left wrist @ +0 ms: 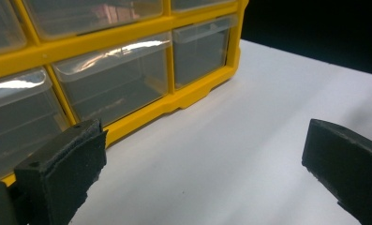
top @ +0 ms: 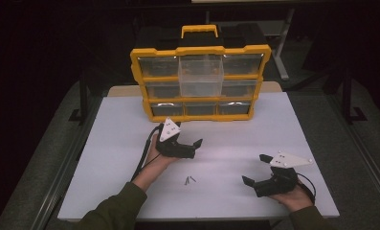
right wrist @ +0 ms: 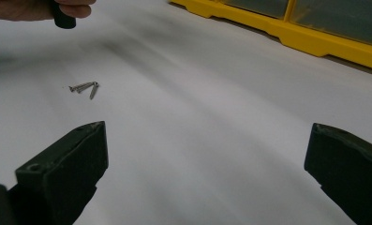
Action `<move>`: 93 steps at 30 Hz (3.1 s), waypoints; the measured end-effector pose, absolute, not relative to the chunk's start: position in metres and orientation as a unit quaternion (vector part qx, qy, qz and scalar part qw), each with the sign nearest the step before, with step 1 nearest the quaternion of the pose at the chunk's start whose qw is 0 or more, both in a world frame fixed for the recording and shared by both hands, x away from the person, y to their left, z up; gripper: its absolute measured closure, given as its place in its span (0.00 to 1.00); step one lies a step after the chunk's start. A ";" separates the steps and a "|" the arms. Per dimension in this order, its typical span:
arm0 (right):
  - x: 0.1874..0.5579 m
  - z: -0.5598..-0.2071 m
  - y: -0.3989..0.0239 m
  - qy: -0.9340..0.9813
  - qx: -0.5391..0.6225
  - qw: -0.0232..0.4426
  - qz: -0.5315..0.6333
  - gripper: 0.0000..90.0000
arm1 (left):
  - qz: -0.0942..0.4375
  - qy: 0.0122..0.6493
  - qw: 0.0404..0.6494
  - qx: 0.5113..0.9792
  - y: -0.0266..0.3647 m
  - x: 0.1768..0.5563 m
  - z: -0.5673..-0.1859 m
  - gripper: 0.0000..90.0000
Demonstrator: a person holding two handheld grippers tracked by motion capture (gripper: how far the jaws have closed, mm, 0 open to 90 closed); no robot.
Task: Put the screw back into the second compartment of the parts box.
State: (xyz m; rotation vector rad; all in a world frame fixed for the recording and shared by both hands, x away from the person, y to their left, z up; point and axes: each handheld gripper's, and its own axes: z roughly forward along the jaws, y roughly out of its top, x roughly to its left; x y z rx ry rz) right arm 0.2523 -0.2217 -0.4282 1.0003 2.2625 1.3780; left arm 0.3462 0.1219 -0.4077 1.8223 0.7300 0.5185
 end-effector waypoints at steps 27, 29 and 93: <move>0.254 -0.429 -0.221 0.788 0.349 0.150 0.484 0.00 | 0.205 0.289 0.549 0.756 0.170 0.320 -0.400 0.00; 0.254 -0.429 -0.221 0.788 0.349 0.151 0.484 0.00 | 0.206 0.286 0.551 0.756 0.173 0.316 -0.399 0.00; 0.273 -0.407 -0.200 0.795 0.323 0.122 0.499 0.00 | 0.205 0.304 0.563 0.741 0.250 0.249 -0.410 0.00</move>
